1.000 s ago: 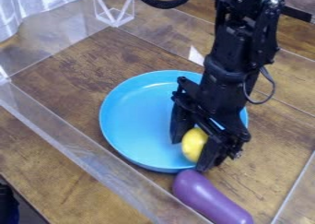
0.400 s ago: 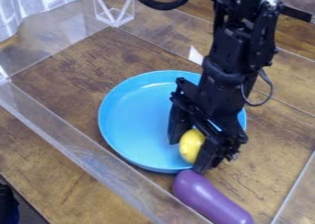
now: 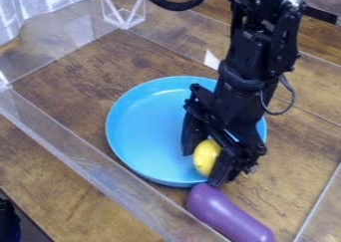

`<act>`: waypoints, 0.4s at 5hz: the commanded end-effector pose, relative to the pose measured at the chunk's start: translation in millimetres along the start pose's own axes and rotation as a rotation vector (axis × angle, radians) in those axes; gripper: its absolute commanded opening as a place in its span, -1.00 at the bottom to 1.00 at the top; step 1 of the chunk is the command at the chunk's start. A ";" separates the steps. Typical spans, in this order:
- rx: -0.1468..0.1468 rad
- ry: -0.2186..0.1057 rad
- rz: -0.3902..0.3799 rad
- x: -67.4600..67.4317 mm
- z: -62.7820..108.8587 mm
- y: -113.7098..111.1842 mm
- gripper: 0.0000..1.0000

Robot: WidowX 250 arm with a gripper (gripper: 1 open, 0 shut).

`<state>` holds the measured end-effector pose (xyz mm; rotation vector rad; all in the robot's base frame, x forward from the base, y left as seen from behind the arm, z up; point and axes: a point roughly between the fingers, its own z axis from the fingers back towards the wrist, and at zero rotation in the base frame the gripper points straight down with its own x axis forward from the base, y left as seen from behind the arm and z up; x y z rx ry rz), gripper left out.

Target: Remove the carrot from the blue tray and put it on the table

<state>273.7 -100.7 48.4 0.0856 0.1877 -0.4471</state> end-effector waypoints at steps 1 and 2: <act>0.006 -0.085 0.006 -1.1 26.3 4.7 -1.00; 0.007 -0.084 0.003 -1.6 25.7 5.4 -1.00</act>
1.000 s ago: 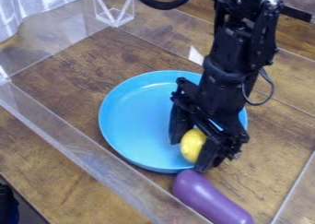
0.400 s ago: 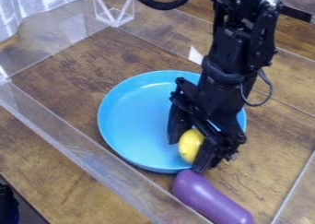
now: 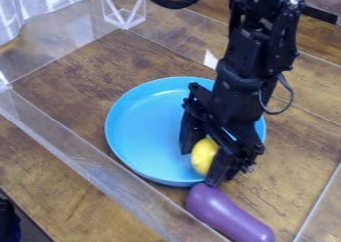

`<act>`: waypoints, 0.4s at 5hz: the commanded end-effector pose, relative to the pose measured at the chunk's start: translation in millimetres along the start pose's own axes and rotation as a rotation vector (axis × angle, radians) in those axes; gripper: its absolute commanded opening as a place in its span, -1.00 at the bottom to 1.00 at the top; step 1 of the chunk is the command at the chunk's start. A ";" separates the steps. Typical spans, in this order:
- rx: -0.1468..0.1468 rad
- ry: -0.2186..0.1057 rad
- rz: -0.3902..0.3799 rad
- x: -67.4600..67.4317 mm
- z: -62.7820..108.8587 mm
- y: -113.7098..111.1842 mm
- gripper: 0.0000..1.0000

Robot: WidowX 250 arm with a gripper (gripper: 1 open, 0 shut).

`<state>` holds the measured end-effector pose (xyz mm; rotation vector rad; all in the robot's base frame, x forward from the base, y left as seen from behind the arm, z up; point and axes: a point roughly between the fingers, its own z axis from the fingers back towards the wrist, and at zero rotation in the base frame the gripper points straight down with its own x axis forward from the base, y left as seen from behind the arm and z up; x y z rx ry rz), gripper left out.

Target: Remove the carrot from the blue tray and put it on the table

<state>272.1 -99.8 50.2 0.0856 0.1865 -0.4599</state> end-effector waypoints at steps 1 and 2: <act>0.006 -0.081 0.013 0.2 23.4 6.0 -1.00; 0.006 -0.079 0.010 0.0 22.2 6.7 -1.00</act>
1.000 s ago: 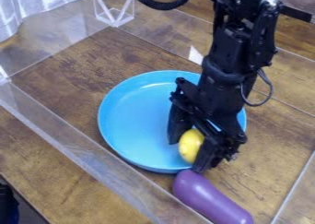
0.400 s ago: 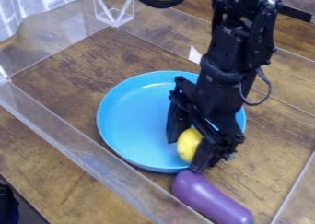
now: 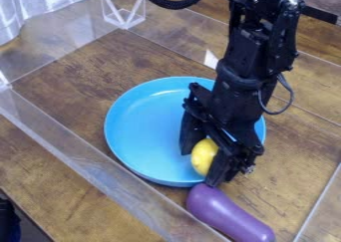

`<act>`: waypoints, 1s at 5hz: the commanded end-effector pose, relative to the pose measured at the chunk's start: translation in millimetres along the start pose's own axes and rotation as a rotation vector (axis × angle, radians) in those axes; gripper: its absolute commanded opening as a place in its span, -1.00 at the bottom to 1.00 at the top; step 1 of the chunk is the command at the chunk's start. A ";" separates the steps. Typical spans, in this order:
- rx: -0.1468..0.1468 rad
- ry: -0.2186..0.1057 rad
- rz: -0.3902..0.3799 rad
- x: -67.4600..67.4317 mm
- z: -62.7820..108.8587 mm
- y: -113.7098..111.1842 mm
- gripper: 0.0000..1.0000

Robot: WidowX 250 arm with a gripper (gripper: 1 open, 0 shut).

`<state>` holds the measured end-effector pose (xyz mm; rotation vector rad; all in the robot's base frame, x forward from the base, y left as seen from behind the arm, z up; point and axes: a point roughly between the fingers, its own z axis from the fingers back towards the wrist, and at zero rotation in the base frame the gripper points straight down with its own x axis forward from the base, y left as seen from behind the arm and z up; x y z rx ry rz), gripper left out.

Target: Remove the carrot from the blue tray and put it on the table

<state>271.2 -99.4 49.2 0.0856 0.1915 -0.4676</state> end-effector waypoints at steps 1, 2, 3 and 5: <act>0.006 -0.082 0.016 0.4 22.3 7.6 -1.00; 0.005 -0.081 0.013 0.1 21.0 8.2 -1.00; 0.005 -0.080 0.009 -0.1 20.0 8.6 -1.00; 0.005 -0.079 -0.005 -0.8 19.0 8.8 -1.00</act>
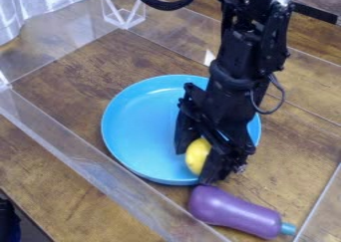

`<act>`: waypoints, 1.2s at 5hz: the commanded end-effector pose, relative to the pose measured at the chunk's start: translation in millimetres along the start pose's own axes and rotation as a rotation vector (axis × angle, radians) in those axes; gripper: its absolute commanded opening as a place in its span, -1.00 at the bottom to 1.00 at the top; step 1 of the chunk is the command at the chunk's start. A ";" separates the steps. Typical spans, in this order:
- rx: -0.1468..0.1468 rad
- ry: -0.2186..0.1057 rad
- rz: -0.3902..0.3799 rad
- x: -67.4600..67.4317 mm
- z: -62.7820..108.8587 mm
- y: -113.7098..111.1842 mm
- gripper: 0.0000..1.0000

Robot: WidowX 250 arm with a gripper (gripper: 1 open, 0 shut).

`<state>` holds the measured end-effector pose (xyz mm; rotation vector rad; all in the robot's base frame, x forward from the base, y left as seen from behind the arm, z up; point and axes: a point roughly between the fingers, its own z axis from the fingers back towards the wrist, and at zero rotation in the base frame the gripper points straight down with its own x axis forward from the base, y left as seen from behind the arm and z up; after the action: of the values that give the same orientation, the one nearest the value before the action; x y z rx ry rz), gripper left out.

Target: Remove the carrot from the blue tray and put it on the table

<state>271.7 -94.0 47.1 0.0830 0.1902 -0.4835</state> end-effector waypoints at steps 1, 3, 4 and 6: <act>0.007 -0.077 0.001 0.4 21.9 3.8 -1.00; 0.007 -0.076 -0.018 -0.1 21.4 3.8 -1.00; 0.007 -0.076 -0.027 0.1 20.3 3.8 -1.00; 0.007 -0.077 -0.043 0.5 17.5 3.9 -1.00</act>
<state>269.9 -93.3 44.2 0.0775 0.1929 -0.5392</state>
